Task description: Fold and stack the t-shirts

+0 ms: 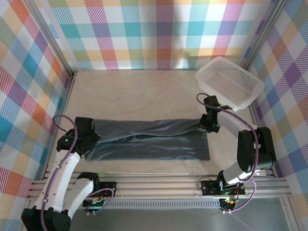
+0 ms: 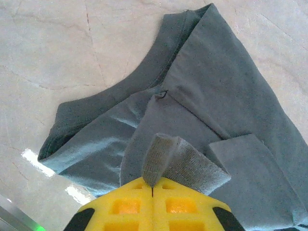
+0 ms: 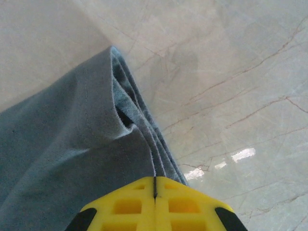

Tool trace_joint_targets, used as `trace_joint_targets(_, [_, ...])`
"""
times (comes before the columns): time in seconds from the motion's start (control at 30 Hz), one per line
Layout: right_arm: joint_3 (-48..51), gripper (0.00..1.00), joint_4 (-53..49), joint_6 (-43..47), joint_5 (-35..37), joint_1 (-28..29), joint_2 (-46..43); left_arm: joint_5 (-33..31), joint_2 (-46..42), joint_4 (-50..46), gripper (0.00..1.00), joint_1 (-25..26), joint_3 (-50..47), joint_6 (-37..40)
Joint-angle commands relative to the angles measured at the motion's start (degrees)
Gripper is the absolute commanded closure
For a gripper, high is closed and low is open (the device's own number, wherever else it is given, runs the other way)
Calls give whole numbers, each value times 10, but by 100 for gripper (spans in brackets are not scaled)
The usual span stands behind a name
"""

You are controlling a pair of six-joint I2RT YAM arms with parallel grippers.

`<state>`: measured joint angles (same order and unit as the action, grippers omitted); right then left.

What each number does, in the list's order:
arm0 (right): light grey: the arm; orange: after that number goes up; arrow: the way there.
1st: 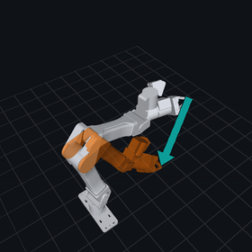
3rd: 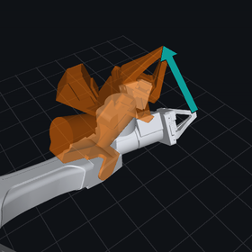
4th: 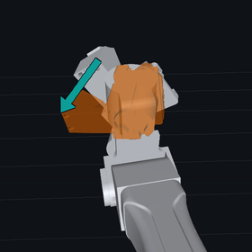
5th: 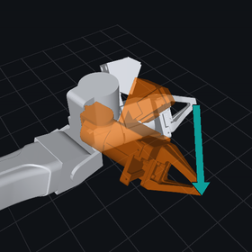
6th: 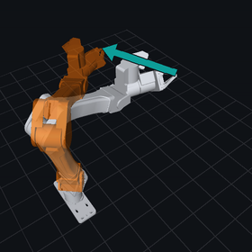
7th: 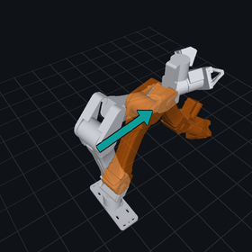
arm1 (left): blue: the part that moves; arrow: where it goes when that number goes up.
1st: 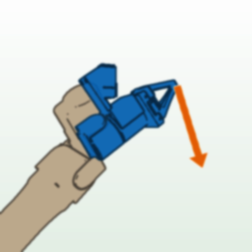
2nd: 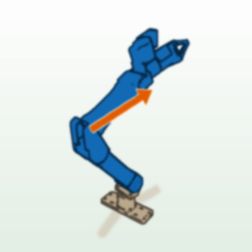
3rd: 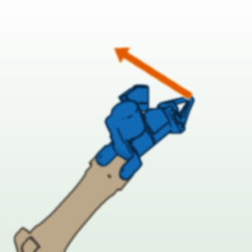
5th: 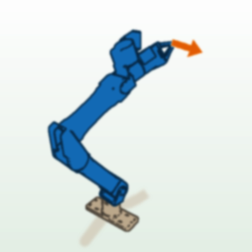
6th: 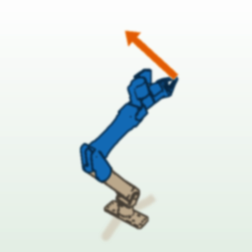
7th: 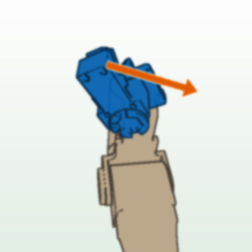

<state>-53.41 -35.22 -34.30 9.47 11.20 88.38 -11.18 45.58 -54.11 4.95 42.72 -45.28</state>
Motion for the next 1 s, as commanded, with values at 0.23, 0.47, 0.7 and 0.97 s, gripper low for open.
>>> trace_joint_targets(0.23, [9,100,-16,-1,-14,0,-28,4,24,0,100,-4,-6,-18])
trace_joint_targets(0.47, [35,100,-12,-15,-15,0,-39,3,18,2,100,-3,-15,-23])
trace_joint_targets(0.7, [41,100,-34,-24,-2,2,-56,-6,18,-2,100,-3,-12,-25])
trace_joint_targets(0.97, [78,84,-51,-64,31,11,-114,4,22,10,100,-2,-23,-26])
